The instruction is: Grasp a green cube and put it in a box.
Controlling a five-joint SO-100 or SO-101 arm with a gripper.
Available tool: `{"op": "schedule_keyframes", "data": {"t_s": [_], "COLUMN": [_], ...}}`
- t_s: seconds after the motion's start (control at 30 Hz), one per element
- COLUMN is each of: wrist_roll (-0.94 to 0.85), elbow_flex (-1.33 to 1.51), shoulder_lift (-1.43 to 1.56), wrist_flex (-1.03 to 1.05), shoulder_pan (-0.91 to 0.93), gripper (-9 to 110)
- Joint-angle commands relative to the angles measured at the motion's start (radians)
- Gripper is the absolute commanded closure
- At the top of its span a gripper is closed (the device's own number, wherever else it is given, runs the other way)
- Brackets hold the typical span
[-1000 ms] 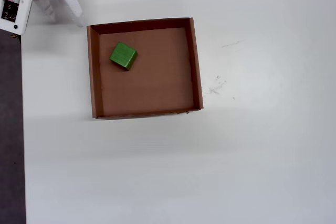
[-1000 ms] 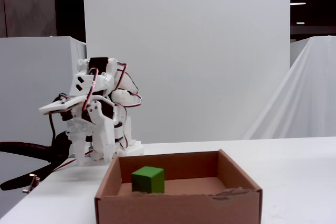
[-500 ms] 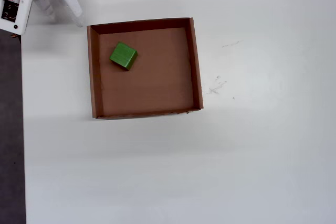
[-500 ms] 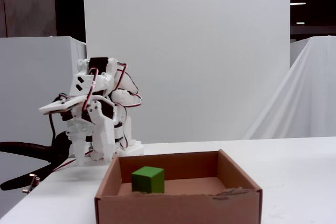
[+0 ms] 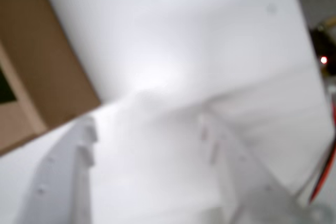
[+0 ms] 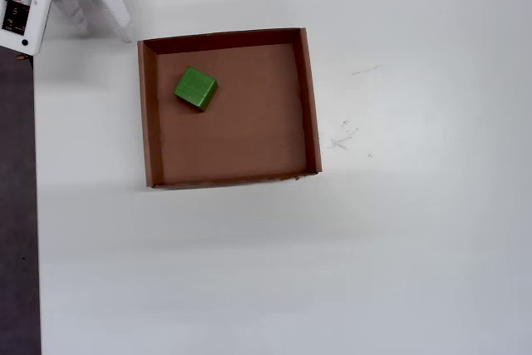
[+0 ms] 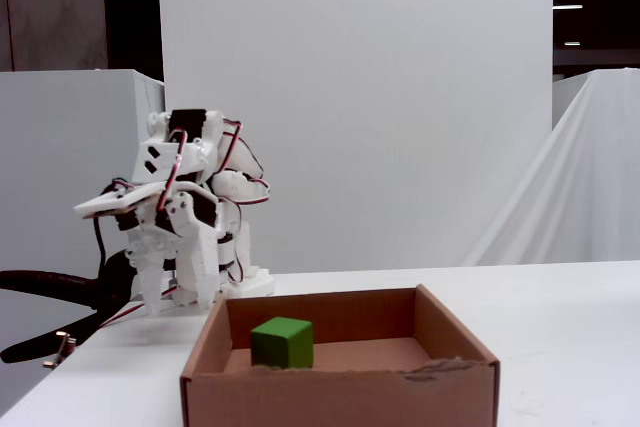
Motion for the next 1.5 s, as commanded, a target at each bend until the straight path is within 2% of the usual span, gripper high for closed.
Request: {"op": "schedule_keyframes", "data": {"t_s": [0.0,1.47], "wrist_roll": [0.003,0.003], "elbow_flex": [-0.005,-0.005], "shoulder_lift": [0.008,0.008], "wrist_flex": [0.008,0.008], "shoulder_pan": [-0.008,-0.008], "gripper": [74,74]}}
